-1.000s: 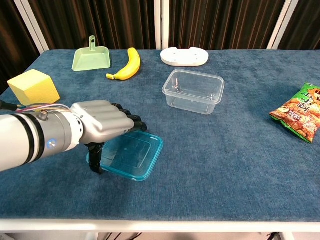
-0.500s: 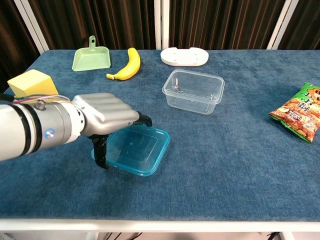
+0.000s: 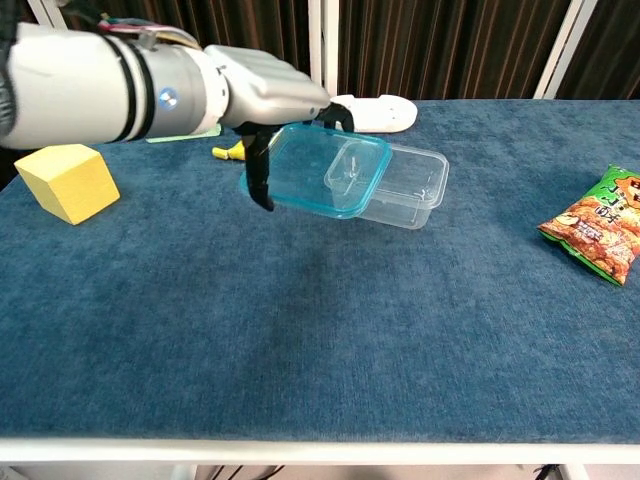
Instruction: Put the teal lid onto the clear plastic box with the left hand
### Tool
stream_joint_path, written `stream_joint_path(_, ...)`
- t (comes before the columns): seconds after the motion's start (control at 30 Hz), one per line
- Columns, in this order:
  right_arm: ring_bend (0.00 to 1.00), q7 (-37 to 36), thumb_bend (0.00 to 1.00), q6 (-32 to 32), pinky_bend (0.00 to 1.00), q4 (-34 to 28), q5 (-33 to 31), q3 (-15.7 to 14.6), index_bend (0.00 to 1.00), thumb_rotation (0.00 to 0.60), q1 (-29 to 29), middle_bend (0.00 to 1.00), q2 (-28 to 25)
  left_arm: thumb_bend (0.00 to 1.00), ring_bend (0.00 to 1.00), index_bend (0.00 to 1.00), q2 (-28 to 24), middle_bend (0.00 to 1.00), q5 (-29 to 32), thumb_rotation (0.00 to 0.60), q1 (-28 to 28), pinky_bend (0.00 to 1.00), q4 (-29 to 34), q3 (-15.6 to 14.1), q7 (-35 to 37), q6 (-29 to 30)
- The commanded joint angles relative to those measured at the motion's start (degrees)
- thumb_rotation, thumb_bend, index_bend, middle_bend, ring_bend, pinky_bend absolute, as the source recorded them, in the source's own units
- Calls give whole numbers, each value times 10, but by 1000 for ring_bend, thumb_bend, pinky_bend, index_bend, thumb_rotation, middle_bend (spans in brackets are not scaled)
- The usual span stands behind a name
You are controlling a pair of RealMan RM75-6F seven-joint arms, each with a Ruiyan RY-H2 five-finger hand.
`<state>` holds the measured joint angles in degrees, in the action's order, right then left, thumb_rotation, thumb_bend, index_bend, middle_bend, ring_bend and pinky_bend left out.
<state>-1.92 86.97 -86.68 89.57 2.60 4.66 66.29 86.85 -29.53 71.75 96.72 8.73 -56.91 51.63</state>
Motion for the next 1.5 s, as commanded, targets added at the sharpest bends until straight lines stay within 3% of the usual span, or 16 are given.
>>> stream_joint_path(0.03,0,6,127,1,0,-6,-3,0,7,600,-2,156,-3,274,246,344,41,358,65,589,73,187,-94,24,-10,-67)
stream_joint_path(0.17,0,12,126,5,0,-14,-7,1,7,600,-7,156,-5,283,245,332,80,348,129,536,132,182,-170,16,-33,-105)
stream_joint_path(0.47,0,15,127,3,0,-20,-16,3,7,600,-10,156,-9,284,245,319,148,347,312,532,237,176,-303,-9,-70,-154)
stream_joint_path(0.77,0,4,127,-4,0,-13,-20,5,7,600,-8,157,-10,284,232,316,169,341,422,531,287,172,-347,-31,-108,-155)
stream_joint_path(1.0,0,-6,127,-7,0,-5,-20,4,7,600,-8,156,-8,284,221,315,183,333,462,534,304,158,-373,-33,-137,-148)
stream_joint_path(1.5,0,-12,126,-6,0,1,-25,5,7,600,-12,157,-8,284,207,302,180,320,479,537,315,146,-381,-23,-180,-149)
